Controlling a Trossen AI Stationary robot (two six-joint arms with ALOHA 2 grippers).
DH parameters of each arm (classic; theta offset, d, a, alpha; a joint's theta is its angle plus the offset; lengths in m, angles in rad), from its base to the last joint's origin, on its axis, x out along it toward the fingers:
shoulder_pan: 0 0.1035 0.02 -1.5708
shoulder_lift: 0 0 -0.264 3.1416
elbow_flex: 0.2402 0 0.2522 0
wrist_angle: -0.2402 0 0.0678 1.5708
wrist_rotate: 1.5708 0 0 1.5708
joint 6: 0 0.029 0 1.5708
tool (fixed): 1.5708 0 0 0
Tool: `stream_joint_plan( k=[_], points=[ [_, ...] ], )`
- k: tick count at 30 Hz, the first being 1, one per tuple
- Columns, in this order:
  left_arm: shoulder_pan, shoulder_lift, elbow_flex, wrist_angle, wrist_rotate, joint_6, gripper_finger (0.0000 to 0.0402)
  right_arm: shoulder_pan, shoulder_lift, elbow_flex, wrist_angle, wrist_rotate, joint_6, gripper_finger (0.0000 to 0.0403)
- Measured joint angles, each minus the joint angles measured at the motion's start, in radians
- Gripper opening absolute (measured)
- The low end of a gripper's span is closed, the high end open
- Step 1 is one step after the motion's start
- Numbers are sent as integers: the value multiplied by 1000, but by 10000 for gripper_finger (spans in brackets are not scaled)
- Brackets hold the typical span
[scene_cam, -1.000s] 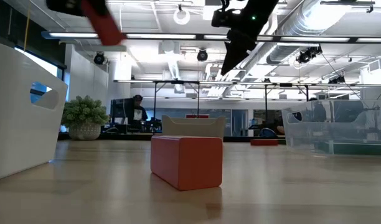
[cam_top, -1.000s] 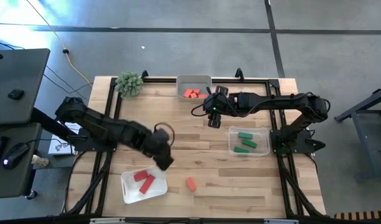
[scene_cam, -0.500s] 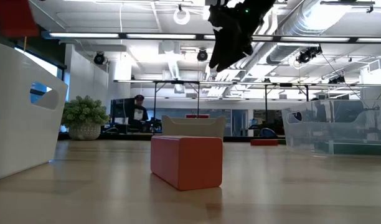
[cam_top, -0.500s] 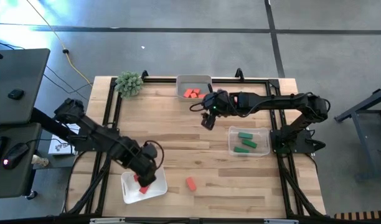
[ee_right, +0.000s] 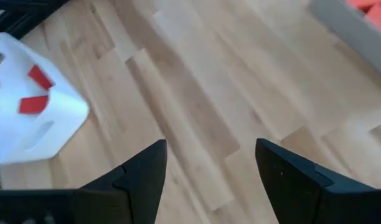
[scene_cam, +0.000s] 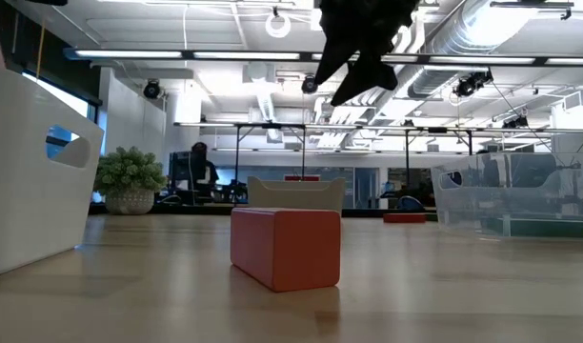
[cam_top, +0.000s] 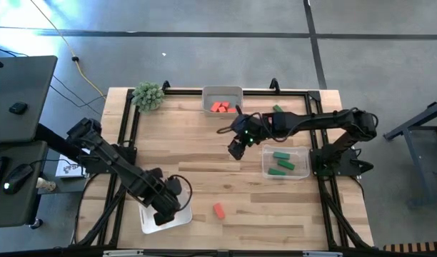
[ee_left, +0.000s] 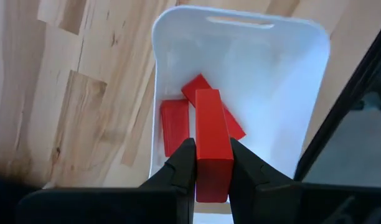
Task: Sort & place blocks by color
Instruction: Put the red wooden block into the white bin
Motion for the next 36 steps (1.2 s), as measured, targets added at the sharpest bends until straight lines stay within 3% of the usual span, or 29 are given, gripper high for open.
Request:
stream_joint_plan(
  k=[23,36],
  points=[
    [-10,173,0,101,-4,110,39,187,0,0,-30,54,211,233],
    [4,244,0,113,20,143,99,291,0,0,-32,53,343,233]
  ],
)
